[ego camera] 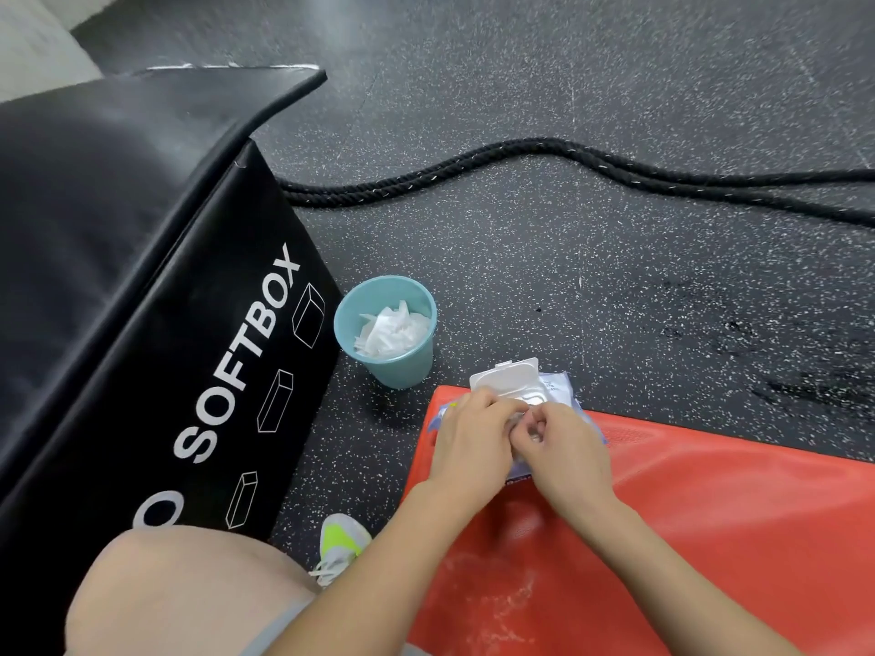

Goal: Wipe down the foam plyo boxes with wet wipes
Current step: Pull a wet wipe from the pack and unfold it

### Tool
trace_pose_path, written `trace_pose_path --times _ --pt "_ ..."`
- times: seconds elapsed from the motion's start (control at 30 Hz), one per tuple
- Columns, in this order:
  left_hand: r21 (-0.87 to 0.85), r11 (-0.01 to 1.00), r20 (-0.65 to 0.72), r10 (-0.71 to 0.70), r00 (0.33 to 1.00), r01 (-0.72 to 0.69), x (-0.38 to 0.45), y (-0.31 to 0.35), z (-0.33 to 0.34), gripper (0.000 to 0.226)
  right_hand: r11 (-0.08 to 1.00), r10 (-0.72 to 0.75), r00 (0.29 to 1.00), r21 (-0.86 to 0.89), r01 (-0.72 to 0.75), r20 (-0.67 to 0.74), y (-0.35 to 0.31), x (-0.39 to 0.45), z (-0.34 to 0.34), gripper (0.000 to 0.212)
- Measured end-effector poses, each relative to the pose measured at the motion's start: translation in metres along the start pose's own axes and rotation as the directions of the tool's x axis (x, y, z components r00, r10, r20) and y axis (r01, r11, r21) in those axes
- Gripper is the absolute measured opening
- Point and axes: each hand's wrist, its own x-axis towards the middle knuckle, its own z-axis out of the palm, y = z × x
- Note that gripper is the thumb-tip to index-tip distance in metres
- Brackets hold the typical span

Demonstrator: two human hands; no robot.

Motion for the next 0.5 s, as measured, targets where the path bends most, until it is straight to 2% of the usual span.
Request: trace_pose_path --times 0.07,0.17,0.27,0.37,0.5 --pt "-0.033 0.999 0.019 -0.005 1.000 0.005 -0.002 -0.004 -0.001 0.046 0.995 -0.062 0.998 0.081 0.059 0.030 0.002 -0.003 0.005 0.029" --pt "-0.111 0.994 0.032 0.000 1.000 0.004 -0.005 -0.014 -0.005 0.030 0.960 -0.135 0.988 0.259 0.110 0.079 0.010 -0.006 0.007 0.023" --pt "-0.122 0.992 -0.017 0.010 1.000 -0.012 -0.004 -0.020 -0.011 0.025 0.916 -0.210 0.978 0.351 0.195 0.004 0.018 -0.005 0.000 0.016" --pt "-0.119 0.993 -0.071 0.016 0.997 -0.025 -0.005 -0.025 -0.014 0.025 0.921 -0.316 0.944 0.211 0.328 -0.092 0.029 0.004 -0.005 0.011" --pt "-0.113 0.993 -0.112 0.009 0.994 -0.022 -0.011 -0.029 -0.016 0.026 0.938 -0.345 0.939 -0.029 0.344 -0.015 0.031 0.010 0.001 0.007"
